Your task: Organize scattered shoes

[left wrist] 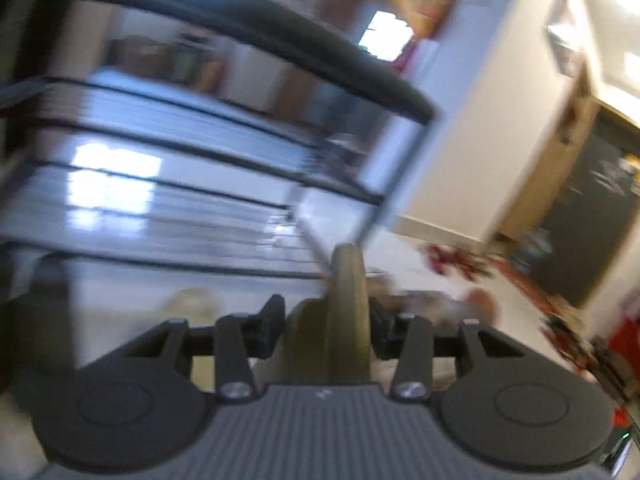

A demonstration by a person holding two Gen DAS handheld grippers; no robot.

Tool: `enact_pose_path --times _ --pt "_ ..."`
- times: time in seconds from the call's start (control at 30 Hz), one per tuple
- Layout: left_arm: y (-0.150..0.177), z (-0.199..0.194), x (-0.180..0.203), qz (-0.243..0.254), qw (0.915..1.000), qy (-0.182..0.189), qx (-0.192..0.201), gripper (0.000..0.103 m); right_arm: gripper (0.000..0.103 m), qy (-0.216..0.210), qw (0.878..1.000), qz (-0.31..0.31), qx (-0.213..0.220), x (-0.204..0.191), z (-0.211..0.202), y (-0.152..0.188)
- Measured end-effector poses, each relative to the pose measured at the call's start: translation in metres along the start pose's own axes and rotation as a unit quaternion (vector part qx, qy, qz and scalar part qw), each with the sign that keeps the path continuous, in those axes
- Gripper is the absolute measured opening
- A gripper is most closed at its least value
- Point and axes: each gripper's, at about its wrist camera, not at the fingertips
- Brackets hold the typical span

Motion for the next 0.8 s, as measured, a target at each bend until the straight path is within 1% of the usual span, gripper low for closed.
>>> enact_pose_path --times 0.03,0.07,0.13,0.17,0.23,0.27,0.33,0.37,0.4,0.43,0.47,0.53,0.57,0.67,0.7,0.77,0.8 --pt "0.006 -0.005 -0.009 -0.012 0.9998 -0.016 -0.002 0.035 0.103 -0.008 1.0 -0.011 -0.003 -0.006 0.0 0.003" --pt "0.01 -0.008 -0.017 -0.016 0.9995 -0.027 -0.004 0.035 0.103 -0.02 0.999 -0.025 -0.012 -0.015 0.001 0.007" --pt "0.017 -0.005 -0.031 -0.012 0.9977 -0.066 0.004 0.038 0.103 -0.042 0.997 -0.048 -0.034 -0.038 0.0 0.019" --pt "0.021 -0.004 -0.038 -0.01 0.9962 -0.086 0.007 0.038 0.103 -0.053 0.996 -0.059 -0.045 -0.05 -0.001 0.025" --pt "0.025 0.002 -0.051 -0.011 0.9926 -0.12 0.012 0.038 0.103 -0.065 0.994 -0.068 -0.052 -0.059 -0.006 0.031" --pt "0.025 0.007 -0.056 -0.013 0.9906 -0.135 0.013 0.038 0.103 -0.08 0.992 -0.077 -0.056 -0.068 -0.012 0.036" --pt "0.021 0.009 -0.063 -0.024 0.9868 -0.16 0.012 0.049 0.103 -0.098 0.988 -0.097 -0.063 -0.077 -0.019 0.042" --pt "0.019 0.006 -0.066 -0.027 0.983 -0.181 0.017 0.07 0.103 -0.106 0.986 -0.109 -0.072 -0.081 -0.02 0.044" --pt "0.017 0.004 -0.068 -0.031 0.9786 -0.202 0.022 0.087 0.103 -0.111 0.984 -0.117 -0.08 -0.083 -0.02 0.047" --pt "0.015 0.001 -0.07 -0.034 0.974 -0.223 0.027 0.092 0.103 -0.114 0.982 -0.122 -0.089 -0.084 -0.019 0.048" --pt "0.014 -0.004 -0.07 -0.029 0.9715 -0.233 0.034 0.096 0.103 -0.117 0.979 -0.129 -0.107 -0.088 -0.017 0.052" --pt "0.011 -0.014 -0.069 -0.02 0.9661 -0.253 0.048 0.096 0.103 -0.118 0.972 -0.138 -0.151 -0.095 -0.009 0.06" --pt "0.009 -0.019 -0.069 -0.016 0.9635 -0.262 0.055 0.096 0.103 -0.118 0.966 -0.148 -0.174 -0.101 -0.005 0.067" --pt "-0.008 -0.049 -0.065 -0.021 0.9647 -0.254 0.066 0.096 0.103 -0.117 0.944 -0.186 -0.244 -0.122 0.005 0.09" --pt "-0.014 -0.057 -0.064 -0.021 0.9656 -0.25 0.069 0.096 0.103 -0.119 0.939 -0.196 -0.256 -0.127 0.006 0.095" --pt "-0.038 -0.081 -0.055 -0.009 0.9683 -0.237 0.079 0.097 0.103 -0.134 0.916 -0.239 -0.294 -0.151 0.007 0.118" --pt "-0.043 -0.084 -0.054 -0.004 0.9691 -0.233 0.081 0.099 0.103 -0.139 0.906 -0.253 -0.31 -0.162 0.008 0.129"
Point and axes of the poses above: each gripper's, at about its wrist camera, not at the fingertips, and z roughly the way its jaws point, x to its right, y to its underside, and after that the axes turned 3 degrees about y, right-handed
